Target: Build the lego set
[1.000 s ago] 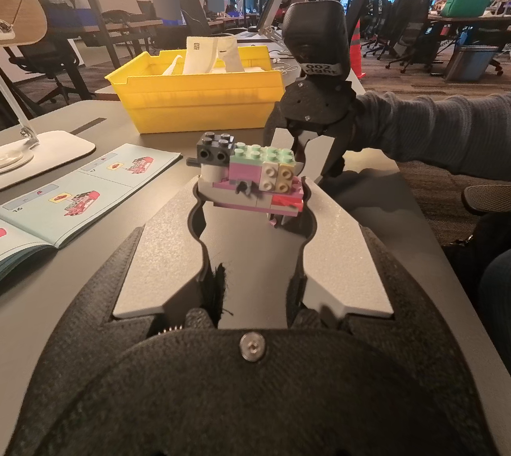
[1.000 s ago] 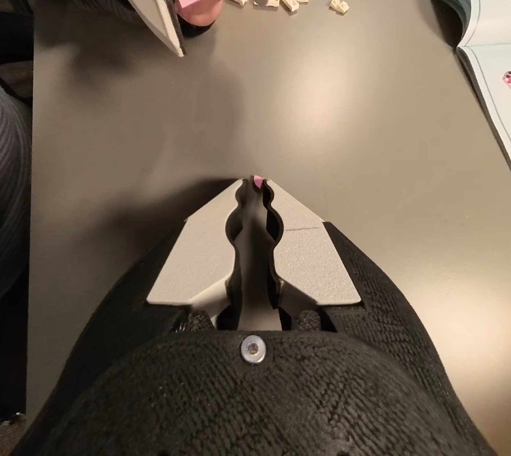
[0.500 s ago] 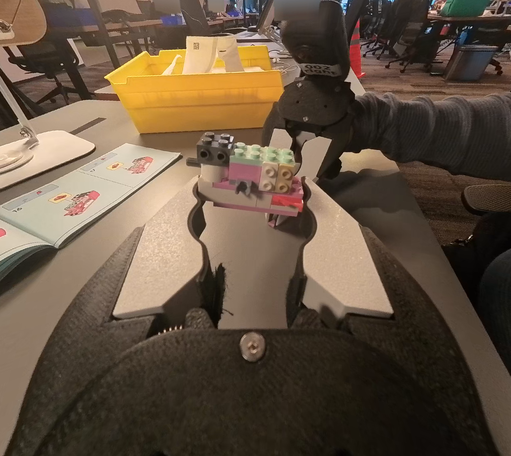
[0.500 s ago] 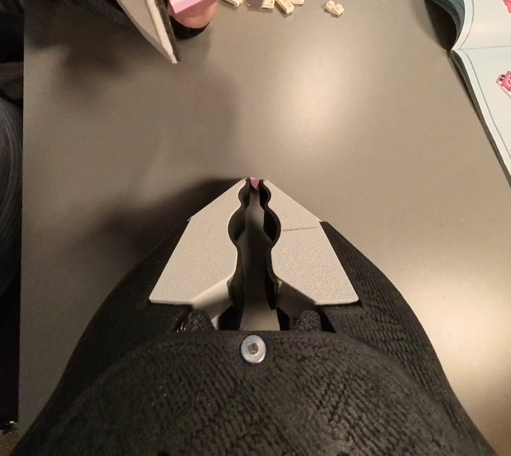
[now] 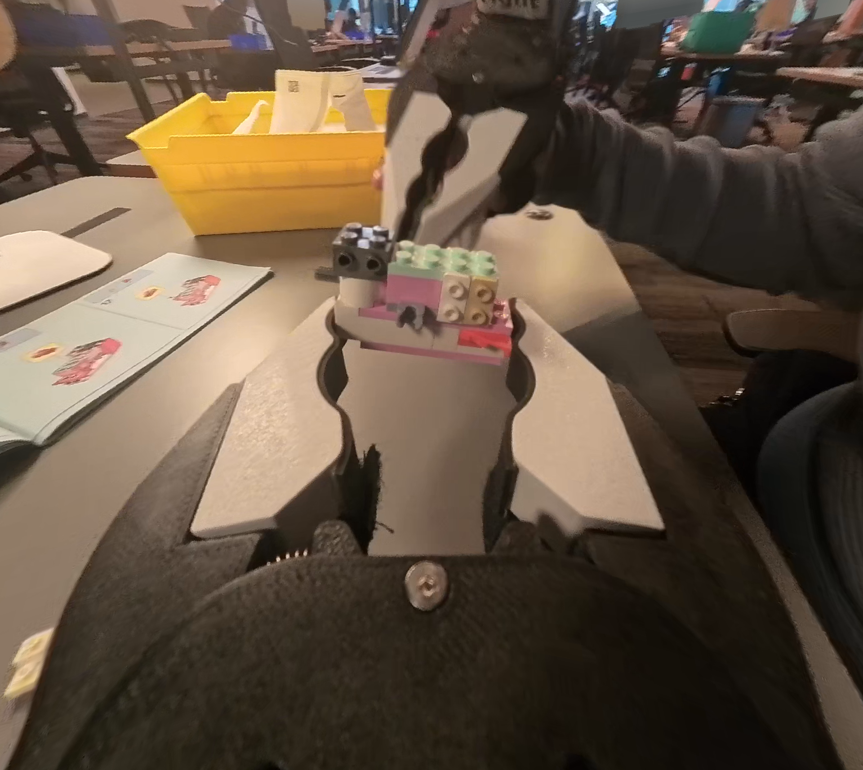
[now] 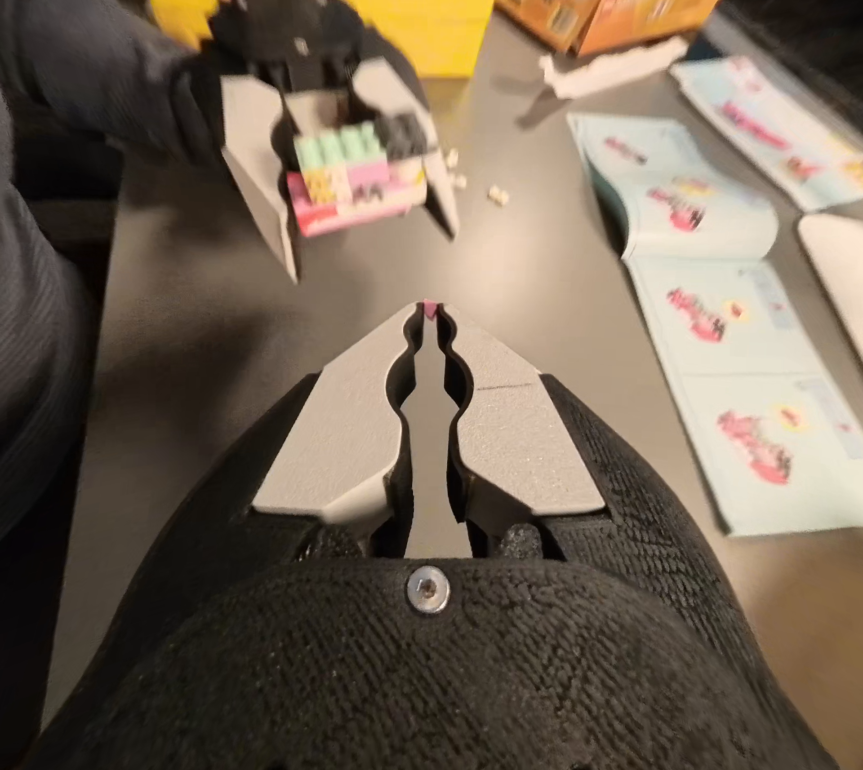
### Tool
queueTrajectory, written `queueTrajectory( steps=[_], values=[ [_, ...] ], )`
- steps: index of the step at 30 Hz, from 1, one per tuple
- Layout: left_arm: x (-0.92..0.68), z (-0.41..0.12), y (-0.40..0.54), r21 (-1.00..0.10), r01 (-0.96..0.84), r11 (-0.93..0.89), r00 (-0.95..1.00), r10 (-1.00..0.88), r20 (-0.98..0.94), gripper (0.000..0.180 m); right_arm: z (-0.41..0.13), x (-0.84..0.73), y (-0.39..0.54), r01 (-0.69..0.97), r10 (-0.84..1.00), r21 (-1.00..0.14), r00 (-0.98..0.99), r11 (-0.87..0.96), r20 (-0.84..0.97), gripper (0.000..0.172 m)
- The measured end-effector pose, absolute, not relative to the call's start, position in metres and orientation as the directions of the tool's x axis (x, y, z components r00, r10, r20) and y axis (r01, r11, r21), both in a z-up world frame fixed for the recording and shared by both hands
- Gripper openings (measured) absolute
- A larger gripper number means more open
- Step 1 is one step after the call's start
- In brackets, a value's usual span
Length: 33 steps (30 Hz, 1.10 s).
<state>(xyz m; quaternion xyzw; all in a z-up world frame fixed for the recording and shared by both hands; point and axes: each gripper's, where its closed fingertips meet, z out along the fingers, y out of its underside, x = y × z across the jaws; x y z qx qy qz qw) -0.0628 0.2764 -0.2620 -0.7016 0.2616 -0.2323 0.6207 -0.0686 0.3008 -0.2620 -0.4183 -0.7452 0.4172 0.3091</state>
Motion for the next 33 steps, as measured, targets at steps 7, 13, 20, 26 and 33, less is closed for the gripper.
queueTrajectory(
  steps=[7,13,20,26,33],
  values=[
    [-0.039,-0.261,0.256,-0.991,-0.039,-0.13,0.597,-0.799,0.081,0.068,-0.207,-0.076,0.258,0.186,0.753,-0.909,-0.634,0.373,0.179,0.003],
    [-0.031,-0.259,0.246,-0.987,-0.008,-0.163,0.505,-0.852,0.137,0.068,-0.21,-0.074,0.236,0.187,0.65,-0.882,-0.743,0.433,0.162,0.003],
    [-0.025,-0.258,0.236,-0.985,-0.008,-0.173,0.435,-0.887,0.152,0.068,-0.221,-0.068,0.227,0.229,0.569,-0.822,-0.811,0.521,0.135,0.003],
    [-0.021,-0.26,0.233,-0.985,-0.027,-0.168,0.417,-0.898,0.141,0.068,-0.222,-0.065,0.224,0.242,0.536,-0.809,-0.837,0.536,0.106,0.003],
    [-0.02,-0.262,0.234,-0.985,-0.046,-0.165,0.43,-0.894,0.13,0.068,-0.225,-0.065,0.225,0.247,0.55,-0.778,-0.822,0.577,0.147,0.006]
  ],
)
